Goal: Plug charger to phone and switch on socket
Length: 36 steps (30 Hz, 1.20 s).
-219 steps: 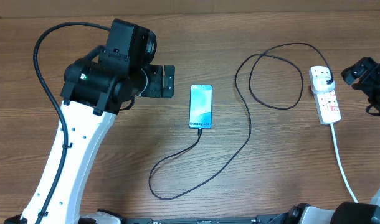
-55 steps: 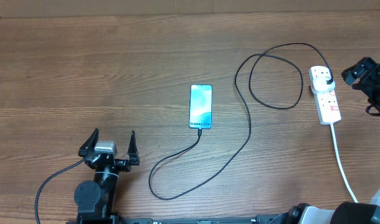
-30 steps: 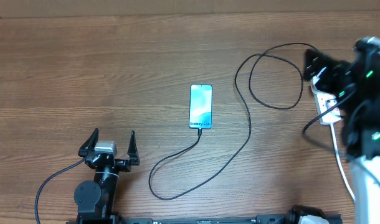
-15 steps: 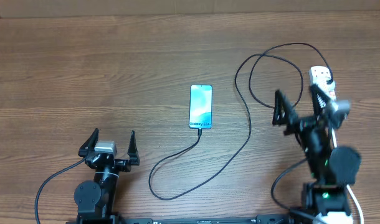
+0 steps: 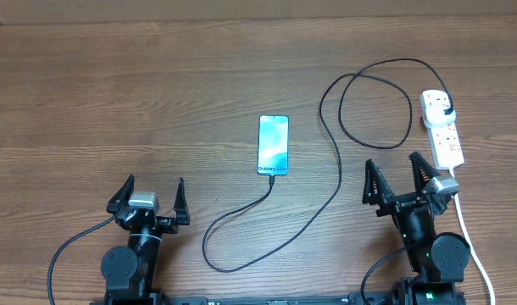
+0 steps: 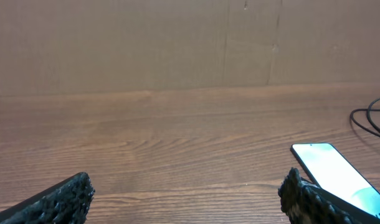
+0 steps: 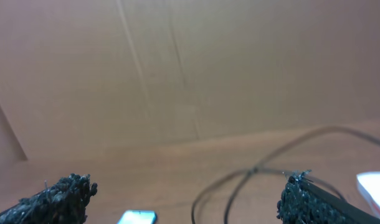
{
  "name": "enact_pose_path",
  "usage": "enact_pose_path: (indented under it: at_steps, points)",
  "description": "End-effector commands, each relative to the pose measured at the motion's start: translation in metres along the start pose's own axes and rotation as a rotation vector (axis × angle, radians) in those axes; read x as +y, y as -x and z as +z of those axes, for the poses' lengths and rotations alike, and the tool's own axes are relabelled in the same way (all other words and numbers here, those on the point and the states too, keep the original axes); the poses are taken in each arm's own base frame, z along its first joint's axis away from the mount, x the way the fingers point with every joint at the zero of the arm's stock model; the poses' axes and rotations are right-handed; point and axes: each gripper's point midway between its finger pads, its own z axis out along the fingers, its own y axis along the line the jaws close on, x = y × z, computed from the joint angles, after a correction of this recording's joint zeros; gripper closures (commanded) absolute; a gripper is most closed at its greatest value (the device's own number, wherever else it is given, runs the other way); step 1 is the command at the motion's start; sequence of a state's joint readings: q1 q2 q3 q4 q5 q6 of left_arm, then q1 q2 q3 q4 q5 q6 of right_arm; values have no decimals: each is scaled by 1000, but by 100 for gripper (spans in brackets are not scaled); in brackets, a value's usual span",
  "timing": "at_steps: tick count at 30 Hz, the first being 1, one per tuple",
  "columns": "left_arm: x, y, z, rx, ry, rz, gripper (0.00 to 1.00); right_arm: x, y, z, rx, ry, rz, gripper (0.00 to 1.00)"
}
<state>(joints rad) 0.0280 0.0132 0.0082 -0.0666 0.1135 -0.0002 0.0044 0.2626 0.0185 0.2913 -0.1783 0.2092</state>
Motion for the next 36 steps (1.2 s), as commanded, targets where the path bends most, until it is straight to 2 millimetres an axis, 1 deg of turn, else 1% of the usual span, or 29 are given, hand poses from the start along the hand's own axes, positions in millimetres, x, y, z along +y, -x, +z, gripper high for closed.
enact_pose_path:
  at_steps: [1, 6, 12, 19, 26, 36]
  points:
    - [0, 0, 0, -5, -3, 1, 1, -5, -8, -3, 21, -28, 6, 0]
    - [0, 0, 0, -5, -3, 1, 0, -12, -30, -7, 108, -60, 22, 0]
    - [0, 0, 0, -5, -3, 1, 0, -24, -56, -16, 209, -127, 30, 0]
    - [0, 0, 0, -5, -3, 1, 0, -20, -45, -17, 163, -111, -5, 0]
    - [0, 0, 0, -5, -3, 1, 0, -15, -29, -19, 97, -88, -49, 0]
    - [0, 0, 0, -5, -3, 1, 0, -16, -29, -19, 98, -91, -63, 0]
